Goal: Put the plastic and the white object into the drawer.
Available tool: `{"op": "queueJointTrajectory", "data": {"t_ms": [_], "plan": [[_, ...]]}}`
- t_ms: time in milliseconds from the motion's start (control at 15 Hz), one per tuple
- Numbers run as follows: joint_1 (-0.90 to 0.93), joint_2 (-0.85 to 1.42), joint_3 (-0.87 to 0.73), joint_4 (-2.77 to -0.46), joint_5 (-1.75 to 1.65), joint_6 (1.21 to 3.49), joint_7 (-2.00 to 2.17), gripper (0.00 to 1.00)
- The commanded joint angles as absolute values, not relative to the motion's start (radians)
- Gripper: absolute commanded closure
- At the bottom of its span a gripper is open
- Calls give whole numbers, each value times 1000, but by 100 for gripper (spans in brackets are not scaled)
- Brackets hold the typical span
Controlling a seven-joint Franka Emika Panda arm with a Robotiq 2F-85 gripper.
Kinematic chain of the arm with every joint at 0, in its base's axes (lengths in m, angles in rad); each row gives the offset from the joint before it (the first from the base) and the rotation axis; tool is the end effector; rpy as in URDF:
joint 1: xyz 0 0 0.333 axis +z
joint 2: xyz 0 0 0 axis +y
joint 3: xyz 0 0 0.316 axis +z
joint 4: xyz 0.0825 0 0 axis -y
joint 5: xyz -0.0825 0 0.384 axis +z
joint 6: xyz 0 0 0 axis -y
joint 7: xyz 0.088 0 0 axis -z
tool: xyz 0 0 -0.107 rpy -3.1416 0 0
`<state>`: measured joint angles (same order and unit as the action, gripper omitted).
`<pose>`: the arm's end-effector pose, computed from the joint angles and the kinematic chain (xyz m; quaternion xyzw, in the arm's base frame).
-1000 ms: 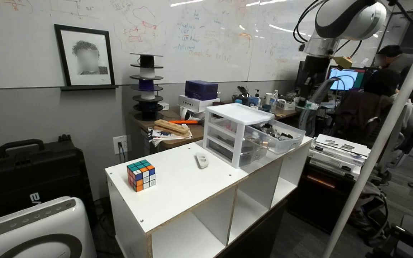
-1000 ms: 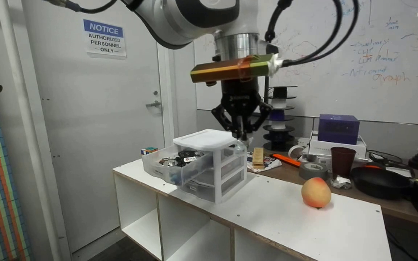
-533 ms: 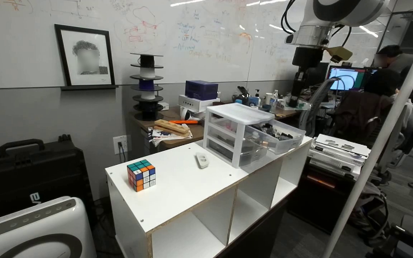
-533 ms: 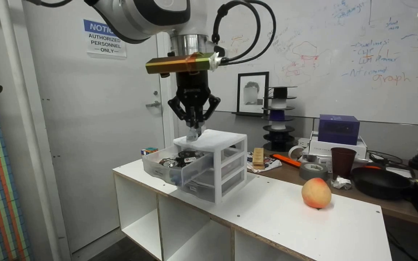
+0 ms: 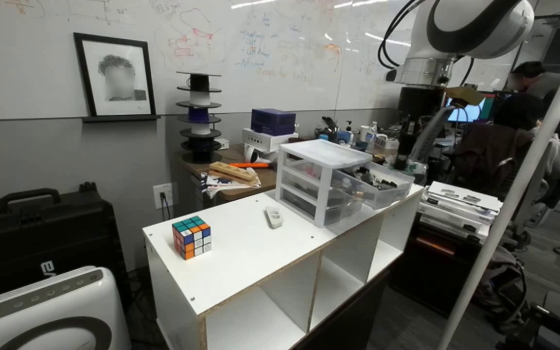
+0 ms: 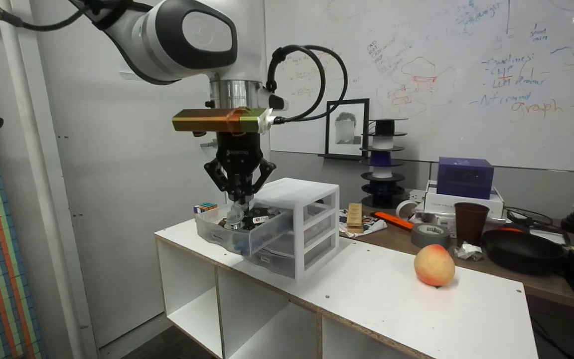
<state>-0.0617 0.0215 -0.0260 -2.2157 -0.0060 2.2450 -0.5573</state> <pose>0.5289 -0.0467 0.3683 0.9721 0.2345 0.0029 0.0037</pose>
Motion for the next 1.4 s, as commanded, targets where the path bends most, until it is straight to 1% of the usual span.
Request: {"op": "queueJointTrajectory", "data": {"t_ms": [0,267,600,667,733,800,867,933,1133,1333], "plan": [[-47,32,-20,-2246,49,2397,-559,92],[-38,64,-10,-2256,73,2510,-565,92],[-44,79,-2,-2282,57,2543,-574,92],[-46,79,-4,-2289,50,2542,-574,87],[-46,75,-5,-2297,40,2549,-570,65],[-46,71,-5,-2303,36,2551,-572,63],[-41,13,-3,-2377,26,2567,-562,62],[-38,-12,-7,-2401,-12,2559,-548,57],[-30,-118,-10,-2470,-85,2561,-501,32],[-7,-237,-2,-2506,-79,2550,-457,10]]}}
